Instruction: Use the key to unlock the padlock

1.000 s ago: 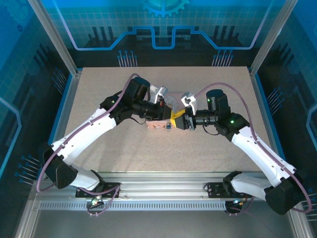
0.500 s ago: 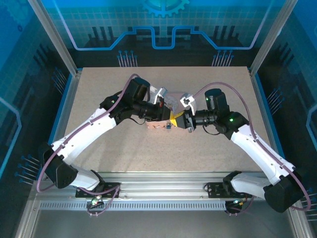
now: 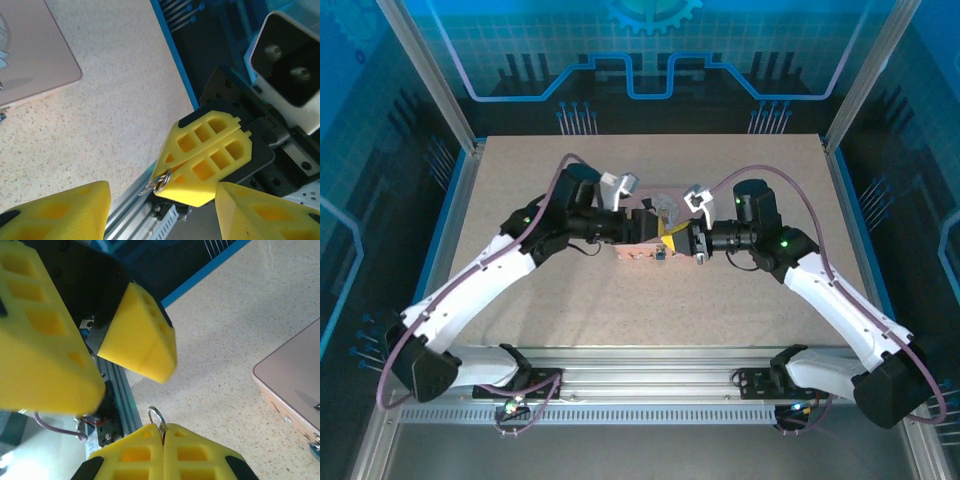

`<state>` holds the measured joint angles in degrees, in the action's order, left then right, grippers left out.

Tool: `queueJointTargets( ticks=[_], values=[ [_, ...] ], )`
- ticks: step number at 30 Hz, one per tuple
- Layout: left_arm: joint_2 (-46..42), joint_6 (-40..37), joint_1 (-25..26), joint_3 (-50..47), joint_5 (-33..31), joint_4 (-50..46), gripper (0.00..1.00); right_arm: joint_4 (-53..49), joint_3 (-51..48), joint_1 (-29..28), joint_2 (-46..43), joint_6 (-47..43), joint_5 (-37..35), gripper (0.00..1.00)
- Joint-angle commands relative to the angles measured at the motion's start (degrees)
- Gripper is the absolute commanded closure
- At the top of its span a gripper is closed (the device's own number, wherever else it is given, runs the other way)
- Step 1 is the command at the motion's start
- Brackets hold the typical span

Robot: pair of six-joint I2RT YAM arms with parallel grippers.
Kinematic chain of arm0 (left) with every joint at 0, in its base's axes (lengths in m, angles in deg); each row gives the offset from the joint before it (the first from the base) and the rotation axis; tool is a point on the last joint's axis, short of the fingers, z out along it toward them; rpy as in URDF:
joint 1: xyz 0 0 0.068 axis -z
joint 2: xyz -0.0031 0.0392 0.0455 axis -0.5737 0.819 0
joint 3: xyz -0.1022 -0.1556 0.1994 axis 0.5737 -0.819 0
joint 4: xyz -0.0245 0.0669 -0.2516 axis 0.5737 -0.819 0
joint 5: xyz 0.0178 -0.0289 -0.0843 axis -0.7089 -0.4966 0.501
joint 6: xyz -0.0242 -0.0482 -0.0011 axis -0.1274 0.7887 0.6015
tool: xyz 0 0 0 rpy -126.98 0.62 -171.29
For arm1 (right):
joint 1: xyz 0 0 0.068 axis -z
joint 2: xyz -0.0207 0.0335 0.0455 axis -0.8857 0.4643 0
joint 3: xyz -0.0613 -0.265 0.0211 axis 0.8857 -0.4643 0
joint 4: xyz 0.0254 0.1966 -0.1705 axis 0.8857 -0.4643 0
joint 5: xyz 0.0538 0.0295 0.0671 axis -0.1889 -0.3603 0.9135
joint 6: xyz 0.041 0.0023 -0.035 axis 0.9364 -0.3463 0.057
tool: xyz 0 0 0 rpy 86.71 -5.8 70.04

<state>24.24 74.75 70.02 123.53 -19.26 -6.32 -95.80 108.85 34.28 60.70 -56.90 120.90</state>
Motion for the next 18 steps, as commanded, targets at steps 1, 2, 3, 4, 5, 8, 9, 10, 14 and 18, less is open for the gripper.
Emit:
queueJointTargets(
  ticks=[1, 2, 3, 4, 5, 8, 9, 10, 14, 18],
  values=[
    [-4.18, 2.3, -1.0, -4.84, -1.32, 7.55, 0.45, 5.83, -1.51, 0.28, -2.06, 5.45, -1.36, 1.0],
    [-5.04, 2.59, -0.99, -6.47, -1.05, 9.35, 0.48, 6.98, -1.87, 0.39, -2.53, 6.57, -1.67, 1.0],
    [-5.64, 3.05, -1.01, -7.97, -0.57, 11.17, 0.49, 7.92, -2.22, 0.38, -2.9, 7.49, -2.18, 1.0],
    [-6.26, 3.77, -0.99, -9.56, 0.0, 13.24, 0.5, 8.89, -2.49, 0.4, -3.36, 8.55, -3.05, 1.0],
    [-6.74, 4.58, -0.99, -11.23, 0.43, 15.48, 0.5, 9.92, -2.75, 0.46, -3.79, 9.79, -3.36, 1.0],
    [-7.63, 7.41, -0.99, -16.04, 2.06, 22.75, 0.53, 13.64, -3.89, 0.79, -5.21, 13.53, -4.37, 1.0],
    [-7.9, 8.49, -1.01, -17.75, 2.5, 25.5, 0.53, 14.81, -4.33, 0.82, -5.65, 14.86, -4.86, 1.0],
    [-7.99, 9.41, -1.01, -19.11, 2.93, 27.97, 0.53, 15.81, -4.7, 0.82, -6.06, 16.01, -5.24, 1.0],
    [-8.32, 10.96, -0.92, -21.93, 4.04, 34.82, 0.54, 19.25, -6.26, 0.85, -7.36, 19.93, -6.24, 1.0],
    [-8.7, 11.77, -0.9, -23.18, 4.9, 39.48, 0.47, 21.72, -8.21, 0.81, -8.19, 22.44, -6.73, 1.0]
  ],
)
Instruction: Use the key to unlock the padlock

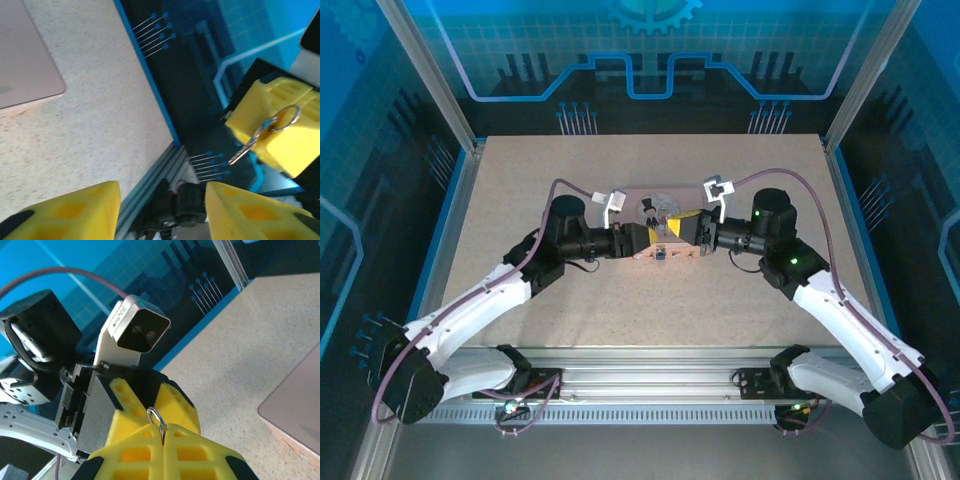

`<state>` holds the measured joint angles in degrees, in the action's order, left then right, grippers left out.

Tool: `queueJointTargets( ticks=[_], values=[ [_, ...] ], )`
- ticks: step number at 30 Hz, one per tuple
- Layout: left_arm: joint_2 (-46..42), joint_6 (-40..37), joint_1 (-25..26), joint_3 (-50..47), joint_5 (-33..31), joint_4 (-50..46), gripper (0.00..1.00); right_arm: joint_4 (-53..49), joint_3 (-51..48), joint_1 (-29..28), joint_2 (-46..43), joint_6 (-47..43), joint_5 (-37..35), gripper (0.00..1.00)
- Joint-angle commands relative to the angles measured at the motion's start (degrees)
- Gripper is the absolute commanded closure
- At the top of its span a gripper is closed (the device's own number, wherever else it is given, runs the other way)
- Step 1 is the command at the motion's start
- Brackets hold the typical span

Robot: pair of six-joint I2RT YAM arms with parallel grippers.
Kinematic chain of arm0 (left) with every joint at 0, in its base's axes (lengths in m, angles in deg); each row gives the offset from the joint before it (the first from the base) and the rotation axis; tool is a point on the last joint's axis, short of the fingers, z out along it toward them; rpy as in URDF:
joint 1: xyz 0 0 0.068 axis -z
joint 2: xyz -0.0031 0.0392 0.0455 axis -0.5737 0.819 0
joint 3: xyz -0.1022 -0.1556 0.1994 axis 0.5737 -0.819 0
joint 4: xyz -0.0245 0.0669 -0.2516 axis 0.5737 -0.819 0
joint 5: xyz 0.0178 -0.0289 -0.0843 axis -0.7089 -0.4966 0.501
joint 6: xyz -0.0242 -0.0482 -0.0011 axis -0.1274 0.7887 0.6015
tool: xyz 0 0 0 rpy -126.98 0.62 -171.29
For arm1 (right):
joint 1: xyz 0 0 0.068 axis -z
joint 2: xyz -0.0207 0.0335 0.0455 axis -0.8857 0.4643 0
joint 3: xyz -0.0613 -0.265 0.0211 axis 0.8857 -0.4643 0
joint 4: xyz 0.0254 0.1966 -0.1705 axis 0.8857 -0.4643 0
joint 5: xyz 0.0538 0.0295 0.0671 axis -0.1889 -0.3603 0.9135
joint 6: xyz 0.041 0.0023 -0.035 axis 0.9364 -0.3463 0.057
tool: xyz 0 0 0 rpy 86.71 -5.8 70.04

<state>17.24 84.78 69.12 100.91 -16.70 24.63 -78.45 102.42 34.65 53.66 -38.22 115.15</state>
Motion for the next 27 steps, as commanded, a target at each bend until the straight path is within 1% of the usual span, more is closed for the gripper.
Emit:
queueJointTargets(
  ticks=[1, 3, 7, 9, 19, 23, 27],
  values=[
    [-1.64, 1.75, 0.07, -0.64, 2.85, 9.4, 0.45, 4.76, -1.99, 0.44, -1.11, 4.13, -0.96, 1.0],
    [-1.38, 1.88, 0.29, -0.59, 3.58, 10.37, 0.43, 6.17, -2.58, 0.44, -1.11, 5.2, -0.64, 1.0],
    [-0.83, 1.79, 1.04, -0.18, 4.29, 11.12, 0.43, 7.92, -3.28, 0.26, -1.15, 6.41, -0.19, 1.0],
    [-0.5, 1.79, 1.37, 0.0, 4.3, 11.4, 0.46, 9.12, -3.59, 0.17, -1.19, 7.11, 0.19, 1.0],
    [0.89, 2.38, 2.34, 0.48, 5.0, 13.26, 0.44, 11.59, -4.2, -0.53, -0.86, 8.74, 0.76, 1.0],
    [0.71, 2.21, 2.39, 0.58, 5.09, 13.41, 0.54, 11.7, -4.07, -0.88, -0.71, 8.64, 0.85, 1.0],
    [0.58, 1.95, 2.45, 0.65, 5.0, 13.15, 0.54, 11.89, -3.97, -0.93, -0.58, 8.84, 1.54, 1.0]
  ],
)
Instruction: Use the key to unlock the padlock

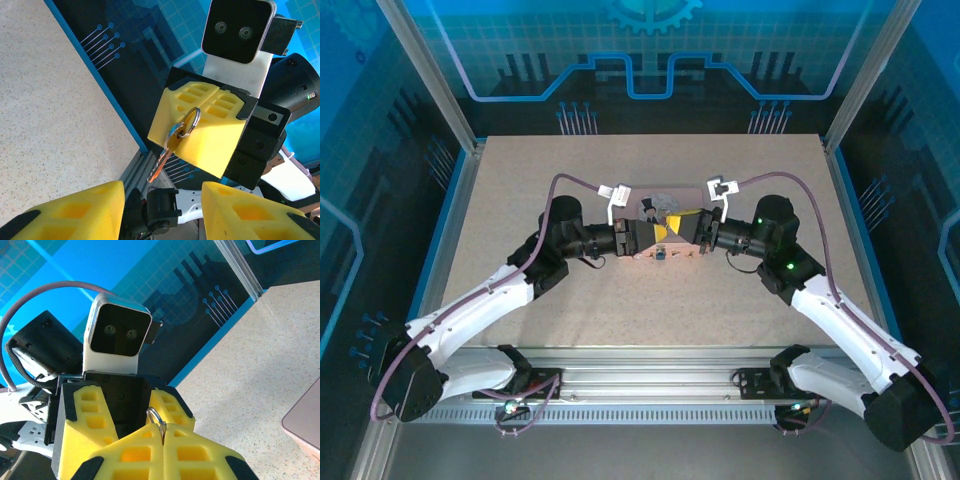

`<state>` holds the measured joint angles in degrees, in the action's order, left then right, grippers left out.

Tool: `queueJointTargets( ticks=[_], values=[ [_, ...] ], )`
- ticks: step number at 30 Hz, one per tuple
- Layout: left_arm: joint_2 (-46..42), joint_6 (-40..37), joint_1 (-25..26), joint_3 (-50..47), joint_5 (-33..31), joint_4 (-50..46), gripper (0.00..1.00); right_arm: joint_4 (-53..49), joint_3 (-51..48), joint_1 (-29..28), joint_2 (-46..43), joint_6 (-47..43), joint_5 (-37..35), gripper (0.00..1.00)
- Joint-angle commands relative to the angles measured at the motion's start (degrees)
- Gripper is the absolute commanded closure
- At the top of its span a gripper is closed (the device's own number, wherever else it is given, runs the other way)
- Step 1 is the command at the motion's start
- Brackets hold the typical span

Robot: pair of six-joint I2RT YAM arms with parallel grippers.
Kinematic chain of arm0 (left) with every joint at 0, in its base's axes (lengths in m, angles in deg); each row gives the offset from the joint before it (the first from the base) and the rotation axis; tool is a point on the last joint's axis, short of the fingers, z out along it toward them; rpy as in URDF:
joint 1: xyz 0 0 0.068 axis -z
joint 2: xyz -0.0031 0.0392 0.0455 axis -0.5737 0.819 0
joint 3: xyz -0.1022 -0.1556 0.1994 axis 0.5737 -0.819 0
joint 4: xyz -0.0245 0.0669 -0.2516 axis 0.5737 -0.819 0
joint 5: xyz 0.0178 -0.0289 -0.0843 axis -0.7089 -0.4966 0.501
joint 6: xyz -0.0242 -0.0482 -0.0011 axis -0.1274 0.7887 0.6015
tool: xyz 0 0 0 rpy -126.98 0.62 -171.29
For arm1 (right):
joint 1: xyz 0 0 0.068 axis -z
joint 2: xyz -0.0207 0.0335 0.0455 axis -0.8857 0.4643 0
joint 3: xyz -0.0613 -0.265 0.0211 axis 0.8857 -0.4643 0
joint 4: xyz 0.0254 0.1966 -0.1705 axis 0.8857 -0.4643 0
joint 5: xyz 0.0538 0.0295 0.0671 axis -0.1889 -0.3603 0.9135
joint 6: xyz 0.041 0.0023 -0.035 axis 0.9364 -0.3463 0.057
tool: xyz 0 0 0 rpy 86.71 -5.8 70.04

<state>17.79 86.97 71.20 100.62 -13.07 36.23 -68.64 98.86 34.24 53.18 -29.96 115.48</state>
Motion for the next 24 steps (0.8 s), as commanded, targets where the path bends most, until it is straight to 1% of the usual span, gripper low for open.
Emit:
queueJointTargets(
  ticks=[1, 13, 14, 17, 18, 21, 24],
  values=[
    [0.11, -0.22, 0.31, 0.96, 1.3, 1.5, 0.54, 2.33, -0.51, -0.59, -0.02, 0.72, 1.39, 1.0],
    [1.0, 0.63, 0.44, 1.05, 1.72, 4.45, 0.54, 2.66, -0.39, -1.37, 1.19, 0.85, 2.32, 1.0],
    [0.92, 0.98, 0.47, 0.69, 1.72, 5.55, 0.56, 2.99, -0.53, -1.41, 1.37, 1.2, 2.24, 1.0],
    [0.79, 1.74, 0.47, 0.06, 1.8, 7.43, 0.68, 5.1, -1.16, -1.43, 1.32, 2.05, 1.75, 1.0],
    [0.74, 1.61, 0.47, 0.18, 1.89, 7.43, 0.7, 5.06, -1.22, -1.43, 1.06, 1.91, 1.47, 1.0],
    [0.34, 1.44, 0.43, 0.2, 1.82, 6.94, 0.73, 4.86, -1.08, -1.26, 0.69, 1.53, 0.94, 1.0],
    [-0.01, 0.8, 0.47, 0.44, 1.82, 5.76, 0.81, 4.79, -1.27, -1.08, 0.39, 1.54, 0.65, 1.0]
  ],
)
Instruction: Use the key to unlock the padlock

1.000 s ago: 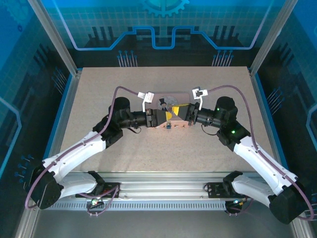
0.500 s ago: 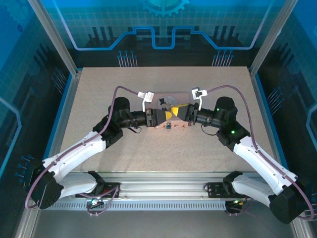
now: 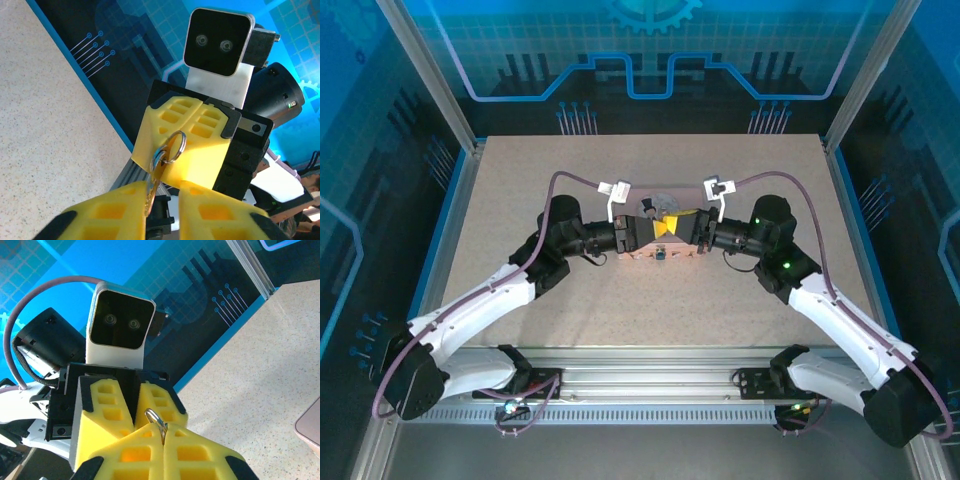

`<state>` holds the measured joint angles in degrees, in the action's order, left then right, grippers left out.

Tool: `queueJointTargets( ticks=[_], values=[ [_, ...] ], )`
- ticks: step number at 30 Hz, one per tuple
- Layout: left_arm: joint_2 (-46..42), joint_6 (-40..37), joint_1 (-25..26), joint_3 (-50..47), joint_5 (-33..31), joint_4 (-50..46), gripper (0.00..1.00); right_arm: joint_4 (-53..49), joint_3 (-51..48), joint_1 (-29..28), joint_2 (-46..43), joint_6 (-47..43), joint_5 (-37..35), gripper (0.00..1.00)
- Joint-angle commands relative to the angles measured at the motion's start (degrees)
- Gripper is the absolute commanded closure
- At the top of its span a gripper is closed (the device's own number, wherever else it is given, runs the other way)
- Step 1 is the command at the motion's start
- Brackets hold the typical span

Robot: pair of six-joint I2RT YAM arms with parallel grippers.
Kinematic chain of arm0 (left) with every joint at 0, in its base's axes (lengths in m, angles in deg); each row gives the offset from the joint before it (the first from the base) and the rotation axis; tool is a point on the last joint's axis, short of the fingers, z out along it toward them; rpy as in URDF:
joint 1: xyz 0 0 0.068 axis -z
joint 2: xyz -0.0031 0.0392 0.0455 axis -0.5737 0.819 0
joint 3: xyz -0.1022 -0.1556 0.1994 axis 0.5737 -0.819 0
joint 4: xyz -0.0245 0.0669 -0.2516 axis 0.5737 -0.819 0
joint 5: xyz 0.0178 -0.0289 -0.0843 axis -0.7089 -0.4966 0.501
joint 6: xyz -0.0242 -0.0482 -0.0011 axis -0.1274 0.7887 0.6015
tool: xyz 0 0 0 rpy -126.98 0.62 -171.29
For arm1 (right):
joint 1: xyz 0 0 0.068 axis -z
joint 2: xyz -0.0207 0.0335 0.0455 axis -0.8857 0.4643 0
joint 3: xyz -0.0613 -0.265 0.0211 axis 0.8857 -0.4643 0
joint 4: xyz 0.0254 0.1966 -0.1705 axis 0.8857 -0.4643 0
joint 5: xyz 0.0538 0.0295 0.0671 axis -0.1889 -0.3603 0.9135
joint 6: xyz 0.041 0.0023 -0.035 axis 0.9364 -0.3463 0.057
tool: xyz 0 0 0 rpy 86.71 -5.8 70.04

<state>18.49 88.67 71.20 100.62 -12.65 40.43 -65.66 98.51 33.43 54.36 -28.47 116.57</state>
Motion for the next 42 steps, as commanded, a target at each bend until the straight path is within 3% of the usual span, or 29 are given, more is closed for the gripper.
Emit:
queueJointTargets(
  ticks=[1, 11, 14, 19, 26, 29, 33, 35, 39, 42],
  values=[
    [-0.82, -1.15, 0.46, 0.53, 1.35, 1.03, 0.83, 1.68, -0.98, -0.17, -0.93, 0.06, -0.53, 1.0],
    [-1.1, -2.03, 0.47, 0.33, 0.65, -0.87, 0.92, 1.46, -1.41, 0.17, -1.5, 0.06, -0.36, 1.0],
    [-1.6, -2.55, 0.44, 0.29, 0.13, -1.93, 0.8, 1.36, -1.52, 0.25, -1.68, 0.03, -0.34, 1.0],
    [-2.33, -3.08, 0.47, 0.14, -0.7, -2.97, 0.79, 1.42, -1.6, 0.34, -1.9, 0.02, -0.07, 1.0],
    [-2.33, -2.8, 0.47, 0.04, -0.28, -2.42, 0.9, 1.99, -2.18, 0.35, -2.16, 0.3, -0.35, 1.0],
    [-2.25, -2.91, 0.42, 0.18, -0.01, -2.33, 1.0, 2.12, -2.16, 0.41, -2.14, 0.25, -0.22, 1.0],
    [-2.33, -3.89, 0.42, 0.82, -0.01, -3.69, 1.0, 1.17, -2.42, 0.43, -2.38, -0.37, -0.6, 1.0],
    [-2.41, -4.8, 0.47, 1.47, -0.09, -5.79, 1.0, -1.82, -2.4, 0.65, -2.8, -1.36, -1.43, 0.91],
    [-2.1, -9.11, 0.33, 5.22, -1.39, -16.41, 1.0, -9.26, -2.94, 2.08, -4.94, -4.99, -5.57, 0.6],
    [-0.49, -13.24, 0.07, 9.57, -1.9, -27.13, 1.0, -18.09, -2.45, 3.02, -6.51, -9.14, -11.18, 0.52]
  ],
)
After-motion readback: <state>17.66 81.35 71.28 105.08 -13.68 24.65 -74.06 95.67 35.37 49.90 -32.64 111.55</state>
